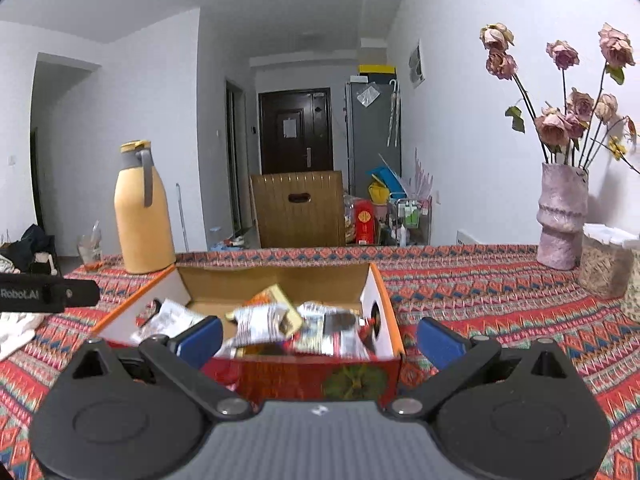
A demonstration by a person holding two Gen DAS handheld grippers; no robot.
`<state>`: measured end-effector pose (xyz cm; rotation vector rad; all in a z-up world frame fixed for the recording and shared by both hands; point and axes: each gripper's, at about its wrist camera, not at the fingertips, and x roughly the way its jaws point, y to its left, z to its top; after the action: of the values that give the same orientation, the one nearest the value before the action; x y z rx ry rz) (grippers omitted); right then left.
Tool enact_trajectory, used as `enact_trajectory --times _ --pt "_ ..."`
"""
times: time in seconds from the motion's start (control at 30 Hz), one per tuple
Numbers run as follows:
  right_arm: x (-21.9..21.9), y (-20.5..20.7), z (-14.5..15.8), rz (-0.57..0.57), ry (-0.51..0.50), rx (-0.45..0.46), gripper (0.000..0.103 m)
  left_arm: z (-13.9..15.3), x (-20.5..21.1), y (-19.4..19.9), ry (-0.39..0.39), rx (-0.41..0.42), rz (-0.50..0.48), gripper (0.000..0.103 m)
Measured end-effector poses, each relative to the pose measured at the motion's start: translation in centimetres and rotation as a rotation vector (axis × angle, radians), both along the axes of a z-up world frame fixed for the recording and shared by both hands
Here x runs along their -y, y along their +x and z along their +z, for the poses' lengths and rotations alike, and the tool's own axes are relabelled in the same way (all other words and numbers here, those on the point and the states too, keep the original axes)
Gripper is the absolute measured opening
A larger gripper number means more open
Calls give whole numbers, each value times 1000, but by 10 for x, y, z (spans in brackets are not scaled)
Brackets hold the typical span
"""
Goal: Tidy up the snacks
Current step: 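Move both open tools back over the snack pile, then grasp the crumpled white wrapper with the right gripper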
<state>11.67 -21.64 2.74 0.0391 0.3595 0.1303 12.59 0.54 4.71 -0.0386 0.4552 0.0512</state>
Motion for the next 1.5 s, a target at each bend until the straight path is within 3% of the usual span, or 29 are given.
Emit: enact_trajectory --times 0.37,0.57,0.73,1.03,1.33,1.43,1.5 --pt "5 -53 -19 20 5 -42 103 -34 -5 -52 25 -50 -43 103" --pt "10 -73 -28 12 25 -73 103 -47 -20 -74 -50 -61 -14 103" --pt "9 -85 -35 13 8 -92 103 -53 -24 -83 -42 -76 -21 103" --pt "-12 -76 -43 80 7 -143 103 -57 -25 -84 -56 -94 -17 103" --pt "-61 -47 -53 172 -127 -168 103 -56 -33 -88 -56 -94 2 103" --pt "-68 -40 -57 196 -144 -178 97 -56 -37 -88 -62 -100 11 103" --pt "-69 -38 -59 199 -141 -187 83 -57 -39 -86 -68 -105 14 103"
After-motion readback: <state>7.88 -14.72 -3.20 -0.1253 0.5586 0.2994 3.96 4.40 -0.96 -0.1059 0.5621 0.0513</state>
